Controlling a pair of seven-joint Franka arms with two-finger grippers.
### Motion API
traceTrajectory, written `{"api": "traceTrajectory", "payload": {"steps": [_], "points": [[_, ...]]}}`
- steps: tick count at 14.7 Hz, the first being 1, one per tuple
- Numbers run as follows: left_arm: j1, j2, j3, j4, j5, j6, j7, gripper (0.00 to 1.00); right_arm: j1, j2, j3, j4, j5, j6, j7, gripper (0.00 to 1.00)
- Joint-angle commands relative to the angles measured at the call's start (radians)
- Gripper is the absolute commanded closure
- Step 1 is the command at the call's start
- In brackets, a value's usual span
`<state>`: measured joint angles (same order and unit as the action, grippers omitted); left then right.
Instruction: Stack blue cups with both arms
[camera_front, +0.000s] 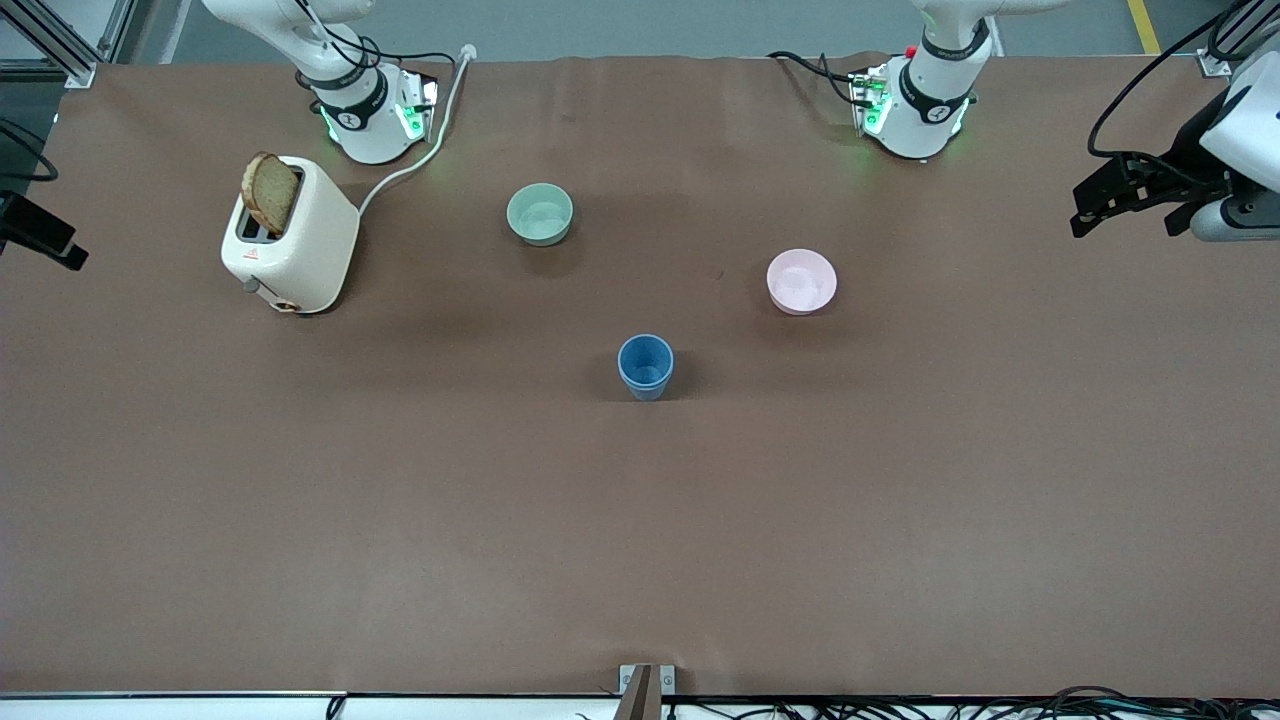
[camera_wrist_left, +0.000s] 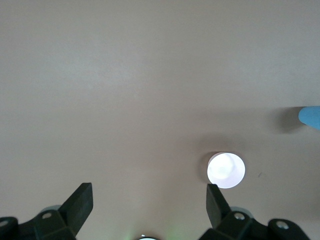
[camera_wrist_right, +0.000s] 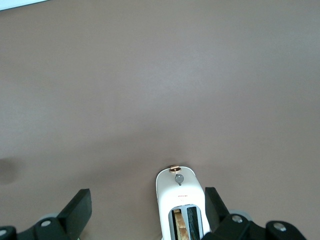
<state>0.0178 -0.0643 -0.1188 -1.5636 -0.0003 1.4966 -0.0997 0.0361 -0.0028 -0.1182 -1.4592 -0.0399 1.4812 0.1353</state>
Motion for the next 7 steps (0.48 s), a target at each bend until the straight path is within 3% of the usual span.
{"api": "traceTrajectory", "payload": {"steps": [1,7], "points": [[-0.001,0.012,0.001,0.027,0.042,-0.002,0.009,0.00,-0.005,-0.011,0.008,-0.030,0.020,0.033,-0.016,0.00],[-0.001,0.020,-0.002,0.047,0.043,-0.007,0.012,0.00,0.008,-0.009,0.005,-0.024,0.018,0.036,-0.038,0.00]]}}
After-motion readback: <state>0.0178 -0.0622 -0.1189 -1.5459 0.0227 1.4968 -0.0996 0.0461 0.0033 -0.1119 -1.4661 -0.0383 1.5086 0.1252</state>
